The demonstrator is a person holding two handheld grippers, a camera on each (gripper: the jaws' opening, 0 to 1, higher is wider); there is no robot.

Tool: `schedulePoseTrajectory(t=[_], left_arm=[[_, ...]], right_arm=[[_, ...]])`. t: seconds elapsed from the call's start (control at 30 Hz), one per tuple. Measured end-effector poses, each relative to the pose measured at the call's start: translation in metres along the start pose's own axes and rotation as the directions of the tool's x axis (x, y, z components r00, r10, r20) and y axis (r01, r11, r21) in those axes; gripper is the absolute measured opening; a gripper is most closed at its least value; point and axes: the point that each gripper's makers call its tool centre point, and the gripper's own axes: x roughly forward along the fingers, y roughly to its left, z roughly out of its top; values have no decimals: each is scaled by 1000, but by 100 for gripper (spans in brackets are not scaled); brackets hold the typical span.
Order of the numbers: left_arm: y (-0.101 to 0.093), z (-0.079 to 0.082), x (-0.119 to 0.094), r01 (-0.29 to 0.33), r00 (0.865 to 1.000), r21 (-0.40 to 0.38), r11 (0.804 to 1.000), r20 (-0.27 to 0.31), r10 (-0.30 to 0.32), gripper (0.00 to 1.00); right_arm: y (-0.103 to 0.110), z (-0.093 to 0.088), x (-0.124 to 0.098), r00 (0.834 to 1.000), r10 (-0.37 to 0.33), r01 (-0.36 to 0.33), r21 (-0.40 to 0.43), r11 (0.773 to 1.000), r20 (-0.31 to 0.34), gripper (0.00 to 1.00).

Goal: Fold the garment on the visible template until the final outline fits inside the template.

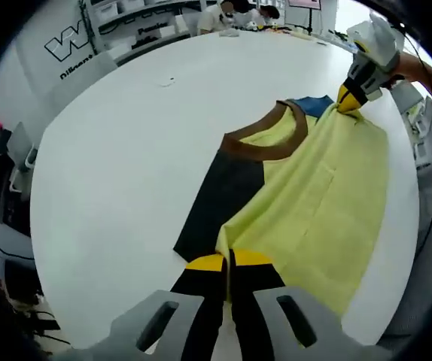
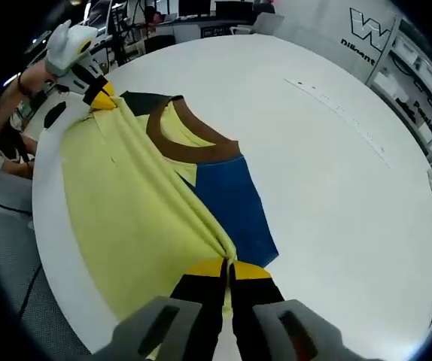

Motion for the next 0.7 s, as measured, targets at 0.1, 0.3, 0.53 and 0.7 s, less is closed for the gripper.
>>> schedulePoseTrajectory(t=[0.1, 0.3, 0.53, 0.7], left_arm=[[-11, -7, -4, 44, 998, -16, 999, -52, -45, 5], [-17, -9, -6, 46, 997, 14, 999, -63, -45, 5], [-16, -5, -7, 28, 999, 188, 982, -23, -24, 6], [2, 3, -18, -56, 992, 66, 996, 115, 49, 18]], right_arm=[[4, -3, -1, 1000, 6, -7, -26, 1000, -29, 0], [6, -6, -3, 999, -11, 8, -79, 997, -38, 0], [5, -1, -5, 997, -14, 19, -66, 998, 70, 0], [-6, 5, -24, 971, -102, 125, -97, 987, 219, 27]])
